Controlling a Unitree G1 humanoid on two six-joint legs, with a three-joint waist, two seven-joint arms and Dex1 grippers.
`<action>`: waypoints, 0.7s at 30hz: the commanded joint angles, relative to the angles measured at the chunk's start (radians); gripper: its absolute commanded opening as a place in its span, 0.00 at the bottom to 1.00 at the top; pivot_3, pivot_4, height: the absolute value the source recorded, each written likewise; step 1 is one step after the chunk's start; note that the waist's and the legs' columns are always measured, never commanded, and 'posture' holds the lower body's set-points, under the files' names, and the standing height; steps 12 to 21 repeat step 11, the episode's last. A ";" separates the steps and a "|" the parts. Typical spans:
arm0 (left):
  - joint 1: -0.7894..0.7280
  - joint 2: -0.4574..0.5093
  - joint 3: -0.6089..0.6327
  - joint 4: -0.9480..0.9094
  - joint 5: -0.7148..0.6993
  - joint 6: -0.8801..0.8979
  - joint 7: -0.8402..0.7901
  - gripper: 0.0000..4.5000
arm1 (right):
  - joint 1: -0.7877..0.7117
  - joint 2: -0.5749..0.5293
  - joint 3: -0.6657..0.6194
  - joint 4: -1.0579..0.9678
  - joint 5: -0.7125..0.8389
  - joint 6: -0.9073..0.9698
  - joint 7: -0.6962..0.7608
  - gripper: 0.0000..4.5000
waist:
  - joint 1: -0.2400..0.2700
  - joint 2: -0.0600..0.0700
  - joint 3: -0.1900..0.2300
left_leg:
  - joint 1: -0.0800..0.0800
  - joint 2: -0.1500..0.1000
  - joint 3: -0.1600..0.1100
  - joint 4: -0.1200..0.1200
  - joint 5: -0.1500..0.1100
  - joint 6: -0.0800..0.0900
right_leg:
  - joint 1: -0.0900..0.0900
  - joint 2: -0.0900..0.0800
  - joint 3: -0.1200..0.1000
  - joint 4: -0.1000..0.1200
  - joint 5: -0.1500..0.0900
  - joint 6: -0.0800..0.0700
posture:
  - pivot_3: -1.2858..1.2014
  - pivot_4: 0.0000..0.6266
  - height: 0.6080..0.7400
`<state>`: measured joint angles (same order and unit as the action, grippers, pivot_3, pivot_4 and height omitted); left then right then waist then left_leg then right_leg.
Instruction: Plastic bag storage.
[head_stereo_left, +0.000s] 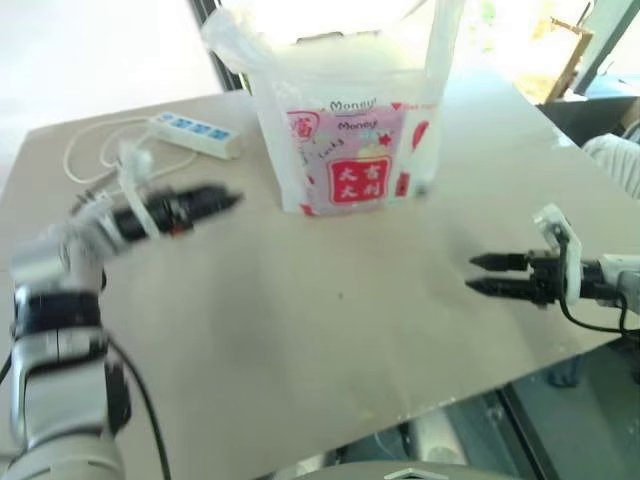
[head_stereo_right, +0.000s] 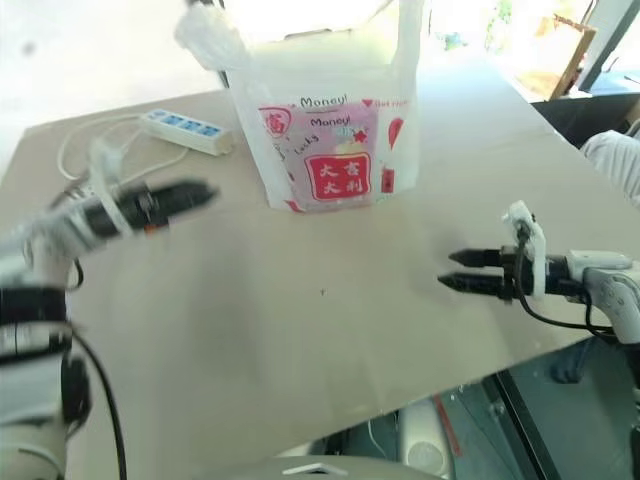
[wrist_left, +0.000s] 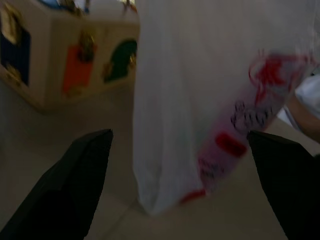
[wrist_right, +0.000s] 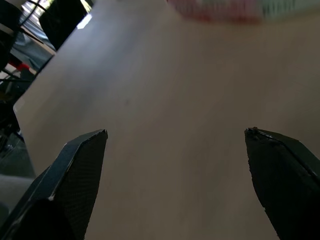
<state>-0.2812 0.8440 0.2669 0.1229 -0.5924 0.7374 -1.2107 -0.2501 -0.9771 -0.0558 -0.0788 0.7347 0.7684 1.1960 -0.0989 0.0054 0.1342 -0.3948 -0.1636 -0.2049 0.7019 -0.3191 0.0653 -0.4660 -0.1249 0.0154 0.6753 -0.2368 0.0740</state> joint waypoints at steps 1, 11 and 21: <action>0.323 0.006 0.091 -0.373 0.024 -0.023 0.067 0.99 | 0.051 0.056 -0.073 0.051 -0.113 -0.207 -0.069 1.00 | 0.003 -0.005 0.000 | 0.009 0.000 0.002 -0.006 0.000 0.000 | 0.009 0.000 -0.002 -0.010 0.001 -0.001 | 0.52 0.24 1.00; 0.727 -0.404 0.071 -0.774 0.185 -0.215 0.558 0.99 | 0.098 0.131 -0.181 0.241 -0.182 -0.502 0.020 1.00 | 0.136 0.003 0.008 | 0.055 0.010 0.025 -0.020 -0.002 -0.006 | 0.058 0.007 0.004 -0.039 0.016 0.017 | 0.52 0.24 1.00; 0.727 -0.404 0.071 -0.774 0.185 -0.215 0.558 0.99 | 0.098 0.131 -0.181 0.241 -0.182 -0.502 0.020 1.00 | 0.136 0.003 0.008 | 0.055 0.010 0.025 -0.020 -0.002 -0.006 | 0.058 0.007 0.004 -0.039 0.016 0.017 | 0.52 0.24 1.00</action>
